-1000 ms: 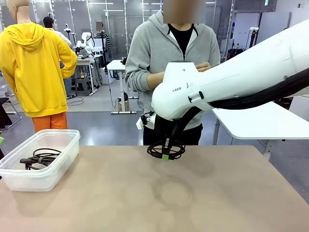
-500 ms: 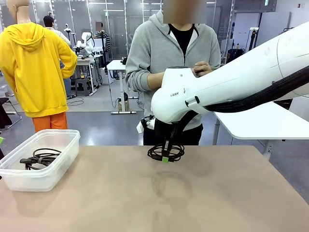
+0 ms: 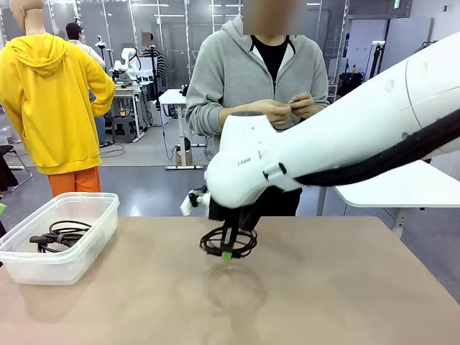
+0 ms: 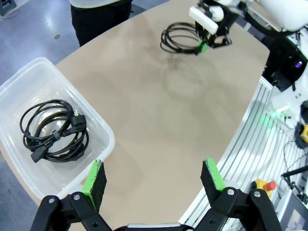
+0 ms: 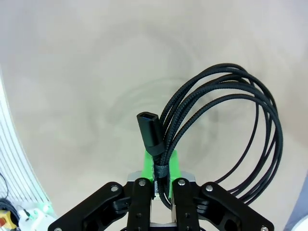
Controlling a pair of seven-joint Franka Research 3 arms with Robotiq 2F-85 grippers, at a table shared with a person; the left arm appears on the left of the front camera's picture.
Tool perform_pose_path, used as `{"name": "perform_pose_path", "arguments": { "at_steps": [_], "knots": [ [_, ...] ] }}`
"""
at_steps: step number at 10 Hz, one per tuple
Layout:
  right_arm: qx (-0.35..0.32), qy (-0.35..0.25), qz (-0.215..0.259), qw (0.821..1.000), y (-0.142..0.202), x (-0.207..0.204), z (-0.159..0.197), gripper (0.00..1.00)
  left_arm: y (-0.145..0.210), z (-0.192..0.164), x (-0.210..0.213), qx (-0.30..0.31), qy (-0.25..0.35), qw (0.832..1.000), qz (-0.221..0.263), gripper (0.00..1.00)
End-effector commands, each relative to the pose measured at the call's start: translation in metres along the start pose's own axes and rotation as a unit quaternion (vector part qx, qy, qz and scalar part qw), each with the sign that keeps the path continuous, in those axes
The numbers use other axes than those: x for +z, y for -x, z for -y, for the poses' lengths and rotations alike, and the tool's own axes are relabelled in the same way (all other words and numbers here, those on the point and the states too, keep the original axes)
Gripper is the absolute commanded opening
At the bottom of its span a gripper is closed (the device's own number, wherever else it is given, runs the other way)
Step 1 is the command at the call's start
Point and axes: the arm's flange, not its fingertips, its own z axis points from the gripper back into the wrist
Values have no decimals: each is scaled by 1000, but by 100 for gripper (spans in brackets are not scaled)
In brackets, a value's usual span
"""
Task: Organize and store the cables.
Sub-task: Place the USB Extension Cable into the Organizing box.
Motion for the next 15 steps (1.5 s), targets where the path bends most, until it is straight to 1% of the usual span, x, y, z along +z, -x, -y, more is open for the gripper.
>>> {"name": "perform_pose_path", "arguments": {
  "at_steps": [1,3,4,5,7,9,10,11,12,13,14,15],
  "knots": [
    [-29,13,12,999,1,-4,-41,14,-3,-2,1,-6,-4,1000,-4,100],
    [-24,10,2,1000,-33,-15,-72,14,-3,-2,1,-6,-4,1000,-4,100],
    [-21,7,-2,1000,-51,-20,-82,14,-3,-2,1,-6,-4,1000,-4,100],
    [-3,-8,-6,1000,-70,-32,-90,14,-3,-2,1,-6,-4,1000,-4,100],
    [23,-35,-18,999,-96,-51,-94,14,-3,-2,1,-6,-4,1000,-4,100],
    [18,-42,-36,998,-110,-61,-89,14,-3,-2,1,-6,-4,1000,-4,100],
    [23,-60,-38,997,-113,-67,-88,14,-3,-2,1,-6,-4,1000,-4,100],
    [31,-69,-43,996,-116,-71,-90,20,-3,-2,1,-6,-4,1000,-4,100],
    [32,-75,-42,996,-117,-71,-91,39,-3,-2,1,-6,-4,1000,-4,100],
    [31,-78,-41,996,-117,-70,-92,54,-3,-2,1,-6,-4,1000,-4,100],
    [27,-79,-42,996,-114,-67,-95,73,-3,-2,1,-6,-4,1000,-4,100],
    [17,-76,-43,996,-106,-60,-97,89,-3,-2,1,-6,-4,1000,-4,100]
  ]
}}
